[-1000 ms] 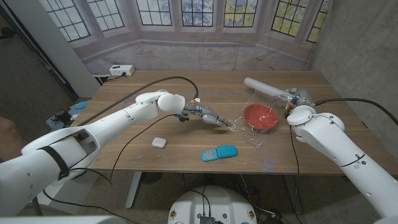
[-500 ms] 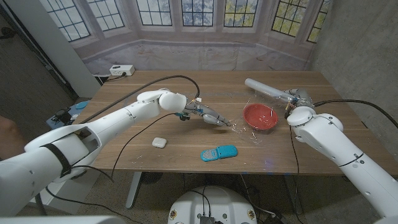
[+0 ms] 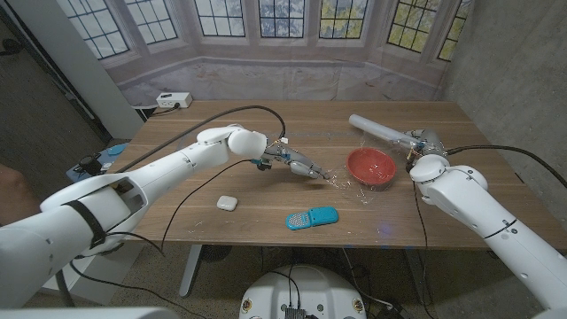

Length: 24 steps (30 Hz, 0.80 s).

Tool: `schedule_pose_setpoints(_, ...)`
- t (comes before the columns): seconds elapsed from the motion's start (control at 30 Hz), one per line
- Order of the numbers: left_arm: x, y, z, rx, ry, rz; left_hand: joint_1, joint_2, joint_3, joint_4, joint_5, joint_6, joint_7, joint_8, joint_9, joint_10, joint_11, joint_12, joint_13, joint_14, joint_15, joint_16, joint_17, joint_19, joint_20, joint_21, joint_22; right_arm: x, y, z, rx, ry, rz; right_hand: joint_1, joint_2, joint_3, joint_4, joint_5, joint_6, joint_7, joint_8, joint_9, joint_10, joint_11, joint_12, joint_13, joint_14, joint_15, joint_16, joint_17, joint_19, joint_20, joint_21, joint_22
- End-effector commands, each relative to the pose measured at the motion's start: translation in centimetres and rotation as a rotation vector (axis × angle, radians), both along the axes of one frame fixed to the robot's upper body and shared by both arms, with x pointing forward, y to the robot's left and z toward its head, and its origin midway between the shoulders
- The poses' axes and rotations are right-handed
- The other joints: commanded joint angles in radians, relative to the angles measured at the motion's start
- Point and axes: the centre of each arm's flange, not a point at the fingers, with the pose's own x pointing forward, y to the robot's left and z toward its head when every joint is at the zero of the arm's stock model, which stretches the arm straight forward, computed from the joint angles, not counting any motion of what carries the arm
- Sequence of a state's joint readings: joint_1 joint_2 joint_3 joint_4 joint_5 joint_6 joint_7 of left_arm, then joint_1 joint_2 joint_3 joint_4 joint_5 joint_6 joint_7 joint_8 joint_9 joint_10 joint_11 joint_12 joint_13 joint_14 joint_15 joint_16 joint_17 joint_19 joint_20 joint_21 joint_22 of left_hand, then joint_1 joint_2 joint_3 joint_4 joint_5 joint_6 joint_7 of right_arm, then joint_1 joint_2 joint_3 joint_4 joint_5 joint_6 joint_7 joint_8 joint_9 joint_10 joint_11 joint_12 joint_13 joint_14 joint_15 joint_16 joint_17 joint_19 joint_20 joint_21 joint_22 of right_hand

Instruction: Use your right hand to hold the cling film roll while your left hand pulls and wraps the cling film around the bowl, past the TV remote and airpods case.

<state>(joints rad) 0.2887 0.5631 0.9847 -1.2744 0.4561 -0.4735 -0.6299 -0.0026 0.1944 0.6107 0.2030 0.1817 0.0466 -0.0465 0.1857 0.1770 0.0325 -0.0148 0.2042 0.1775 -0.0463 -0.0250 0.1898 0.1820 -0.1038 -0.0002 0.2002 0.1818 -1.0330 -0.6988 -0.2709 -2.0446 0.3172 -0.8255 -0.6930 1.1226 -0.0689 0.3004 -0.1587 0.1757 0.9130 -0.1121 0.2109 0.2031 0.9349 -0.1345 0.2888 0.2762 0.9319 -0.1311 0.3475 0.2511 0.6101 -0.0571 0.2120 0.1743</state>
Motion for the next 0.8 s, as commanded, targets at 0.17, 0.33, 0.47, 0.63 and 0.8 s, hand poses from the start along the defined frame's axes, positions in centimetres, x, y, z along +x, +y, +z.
schedule_pose_setpoints(0.17,0.2,-0.3,0.0,0.011,0.01,0.009,-0.01,0.002,-0.002,0.002,-0.001,0.012,-0.003,0.003,0.0,0.012,-0.001,-0.003,0.001,-0.001,0.003,0.0,0.0,-0.009,-0.002,0.0,0.003,1.1,-0.7,-1.2,0.003,0.017,0.006,0.056,0.116,-0.005,0.0,0.007,0.056,-0.036,0.001,0.014,0.005,-0.009,0.003,0.002,-0.01,-0.095,-0.001,0.004,0.002,-0.033,-0.003,0.004)
schedule_pose_setpoints(0.33,0.2,-0.3,0.0,0.013,0.012,0.01,-0.01,0.002,-0.002,0.002,-0.001,0.01,-0.004,0.002,0.0,0.012,-0.001,-0.003,0.001,-0.002,0.003,0.0,0.0,-0.009,-0.002,0.001,0.003,1.3,-0.9,-1.4,-0.004,0.021,0.001,0.056,0.116,-0.007,0.0,0.007,0.056,-0.036,0.001,0.014,0.004,-0.01,0.002,0.003,-0.015,-0.095,-0.003,0.003,0.001,-0.033,-0.004,0.004)
schedule_pose_setpoints(0.47,0.2,-0.3,0.0,0.012,0.014,0.011,-0.01,0.002,-0.001,0.002,-0.001,0.011,-0.004,0.002,0.0,0.013,-0.001,-0.003,0.001,-0.001,0.003,0.0,0.0,-0.009,-0.002,0.001,0.003,1.6,-1.1,-1.6,-0.004,0.025,0.003,0.057,0.116,-0.007,0.0,0.007,0.056,-0.036,0.001,0.014,0.003,-0.012,0.002,0.003,-0.017,-0.096,-0.004,0.003,0.0,-0.033,-0.004,0.004)
schedule_pose_setpoints(0.63,0.2,-0.3,-0.2,0.019,0.017,0.017,-0.009,0.002,-0.001,0.002,-0.001,0.011,-0.004,0.001,0.0,0.013,-0.001,-0.004,0.001,-0.002,0.003,-0.001,0.0,-0.009,-0.002,0.001,0.003,1.9,-1.2,-1.9,-0.005,0.032,0.006,0.058,0.117,-0.008,0.0,0.007,0.056,-0.038,0.001,0.014,0.003,-0.013,0.001,0.004,-0.019,-0.097,-0.004,0.004,-0.002,-0.033,-0.005,0.004)
schedule_pose_setpoints(0.8,0.2,-0.3,-0.3,0.024,0.02,0.014,-0.009,0.002,-0.001,0.001,-0.001,0.011,-0.004,0.001,0.0,0.013,-0.002,-0.004,0.001,-0.001,0.003,-0.001,0.0,-0.009,-0.002,0.002,0.002,2.2,-1.4,-1.9,-0.01,0.04,0.004,0.059,0.117,-0.009,-0.001,0.007,0.057,-0.04,0.002,0.014,0.004,-0.013,0.002,0.004,-0.021,-0.098,-0.005,0.004,-0.004,-0.035,-0.005,0.004)
